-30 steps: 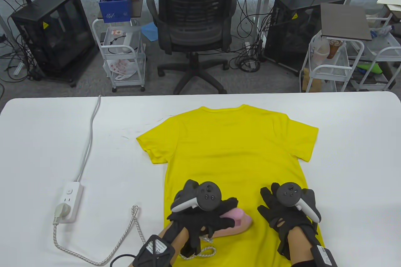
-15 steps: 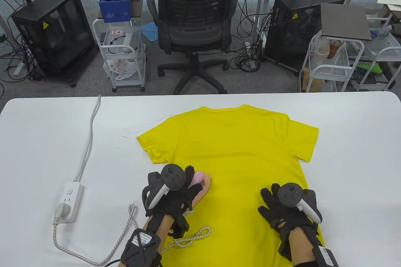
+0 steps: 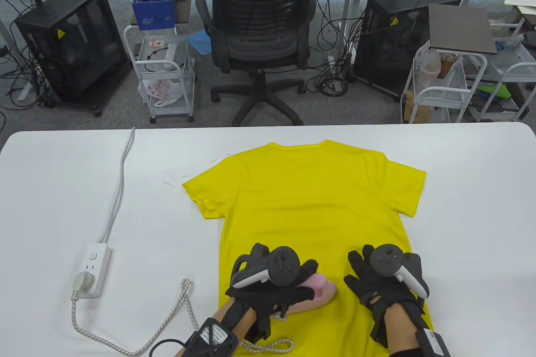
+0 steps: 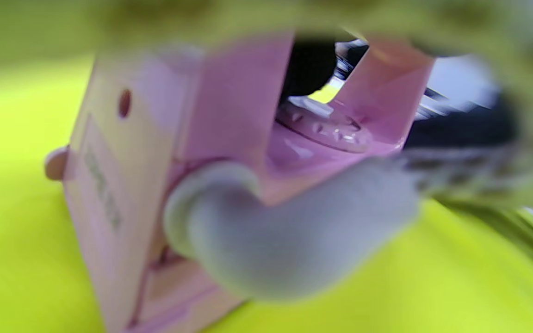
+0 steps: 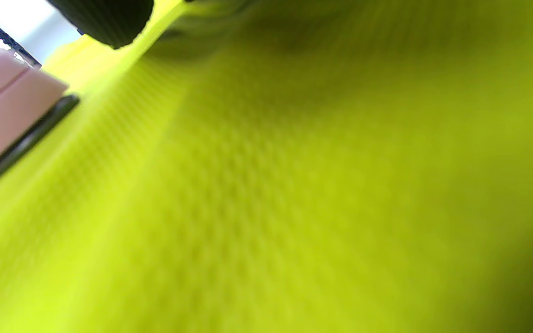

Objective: Iron t-shirt with electric iron on table

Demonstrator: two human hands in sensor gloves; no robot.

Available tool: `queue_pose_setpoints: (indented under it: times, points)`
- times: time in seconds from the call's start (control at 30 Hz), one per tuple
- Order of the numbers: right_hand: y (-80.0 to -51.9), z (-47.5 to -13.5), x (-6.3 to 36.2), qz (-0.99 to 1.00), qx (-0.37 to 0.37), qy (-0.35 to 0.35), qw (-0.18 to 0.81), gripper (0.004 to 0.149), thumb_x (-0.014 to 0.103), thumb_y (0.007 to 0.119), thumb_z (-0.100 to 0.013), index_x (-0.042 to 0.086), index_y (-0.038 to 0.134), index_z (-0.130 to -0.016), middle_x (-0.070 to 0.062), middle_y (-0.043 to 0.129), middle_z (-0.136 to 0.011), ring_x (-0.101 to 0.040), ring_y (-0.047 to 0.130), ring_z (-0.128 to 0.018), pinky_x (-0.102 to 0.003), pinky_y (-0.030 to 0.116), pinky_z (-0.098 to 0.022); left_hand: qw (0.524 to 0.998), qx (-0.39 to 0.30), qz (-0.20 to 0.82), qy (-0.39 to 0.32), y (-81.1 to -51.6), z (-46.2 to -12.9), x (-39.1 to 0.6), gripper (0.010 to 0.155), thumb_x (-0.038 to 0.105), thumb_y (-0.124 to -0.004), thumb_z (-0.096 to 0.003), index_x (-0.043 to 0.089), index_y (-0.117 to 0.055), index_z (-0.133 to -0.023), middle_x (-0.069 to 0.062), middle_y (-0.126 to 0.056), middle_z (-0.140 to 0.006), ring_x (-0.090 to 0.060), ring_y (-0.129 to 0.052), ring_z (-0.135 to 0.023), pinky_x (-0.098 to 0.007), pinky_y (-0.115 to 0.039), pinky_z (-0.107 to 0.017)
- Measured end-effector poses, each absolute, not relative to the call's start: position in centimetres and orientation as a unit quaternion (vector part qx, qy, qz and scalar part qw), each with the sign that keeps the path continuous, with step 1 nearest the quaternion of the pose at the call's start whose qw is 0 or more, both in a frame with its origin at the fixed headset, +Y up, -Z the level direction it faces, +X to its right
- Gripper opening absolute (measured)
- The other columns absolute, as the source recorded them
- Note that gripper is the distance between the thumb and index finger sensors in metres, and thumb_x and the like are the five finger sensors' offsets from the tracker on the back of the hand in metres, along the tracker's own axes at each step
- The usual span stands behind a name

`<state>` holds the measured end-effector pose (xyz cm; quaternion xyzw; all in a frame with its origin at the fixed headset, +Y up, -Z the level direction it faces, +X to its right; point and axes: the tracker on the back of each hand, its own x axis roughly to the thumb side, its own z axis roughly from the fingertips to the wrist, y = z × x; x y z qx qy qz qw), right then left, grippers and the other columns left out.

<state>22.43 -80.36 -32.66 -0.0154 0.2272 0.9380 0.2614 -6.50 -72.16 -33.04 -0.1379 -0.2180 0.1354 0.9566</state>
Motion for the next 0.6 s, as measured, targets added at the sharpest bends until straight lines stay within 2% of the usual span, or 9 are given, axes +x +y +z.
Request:
queue_pose_setpoints:
  times: [0.07, 0.13, 0.2, 0.3, 0.47, 0.6]
  points:
    - [-80.4, -32.7, 22.5, 0.937, -0.014, 0.228, 0.266, 0.067, 0.054, 0.067, -0.049, 0.039, 0.032, -0.104, 0.001, 0.008, -0.110, -0.028, -0.001, -0.097, -0.058, 0.006, -0.065, 0.979, -0.101, 0.141, -0.109, -72.2, -34.7, -9.6, 0.073, 0.060, -0.072, -0.0412, 0.036, -0.051, -0.107, 0.002, -0.086, -0.084, -0.019, -0.098, -0.058, -0.051, -0.073, -0.062]
    - [-80.4, -32.7, 22.5, 0.936, -0.014, 0.229, 0.267, 0.067, 0.053, 0.067, -0.049, 0.039, 0.032, -0.104, 0.001, 0.008, -0.110, -0.028, -0.001, -0.097, -0.058, 0.006, -0.065, 0.978, -0.100, 0.170, -0.059, -72.3, -35.6, -11.9, 0.073, 0.059, -0.072, -0.0418, 0.035, -0.050, -0.107, 0.002, -0.085, -0.084, -0.020, -0.097, -0.057, -0.051, -0.072, -0.062]
    - [-80.4, -32.7, 22.5, 0.936, -0.013, 0.229, 0.266, 0.067, 0.054, 0.067, -0.049, 0.039, 0.032, -0.104, 0.001, 0.008, -0.110, -0.028, -0.001, -0.097, -0.058, 0.006, -0.065, 0.969, -0.117, 0.211, -0.045, -72.4, -35.9, -13.3, 0.073, 0.059, -0.074, -0.0425, 0.034, -0.051, -0.107, 0.001, -0.085, -0.083, -0.020, -0.097, -0.057, -0.051, -0.072, -0.062]
    - [-80.4, -32.7, 22.4, 0.937, -0.014, 0.230, 0.264, 0.067, 0.054, 0.067, -0.049, 0.039, 0.031, -0.104, 0.001, 0.007, -0.110, -0.028, -0.002, -0.097, -0.058, 0.006, -0.064, 0.953, -0.157, 0.228, -0.120, -72.5, -35.6, -12.4, 0.073, 0.058, -0.076, -0.0426, 0.034, -0.053, -0.107, 0.001, -0.086, -0.082, -0.021, -0.097, -0.056, -0.052, -0.072, -0.063]
    - [-80.4, -32.7, 22.5, 0.936, -0.015, 0.229, 0.266, 0.066, 0.054, 0.067, -0.049, 0.039, 0.032, -0.104, 0.001, 0.008, -0.110, -0.028, -0.001, -0.097, -0.058, 0.006, -0.064, 0.901, -0.239, 0.184, -0.311, -72.5, -32.1, -5.2, 0.072, 0.060, -0.077, -0.0417, 0.037, -0.054, -0.106, 0.005, -0.088, -0.083, -0.019, -0.098, -0.058, -0.050, -0.072, -0.065]
    - [-80.4, -32.7, 22.5, 0.937, -0.014, 0.227, 0.266, 0.067, 0.054, 0.067, -0.049, 0.039, 0.032, -0.104, 0.000, 0.008, -0.110, -0.029, -0.001, -0.097, -0.058, 0.006, -0.065, 0.889, -0.211, 0.119, -0.388, -72.0, -29.0, -1.5, 0.072, 0.061, -0.077, -0.0396, 0.038, -0.056, -0.105, 0.006, -0.089, -0.081, -0.016, -0.101, -0.057, -0.050, -0.075, -0.064]
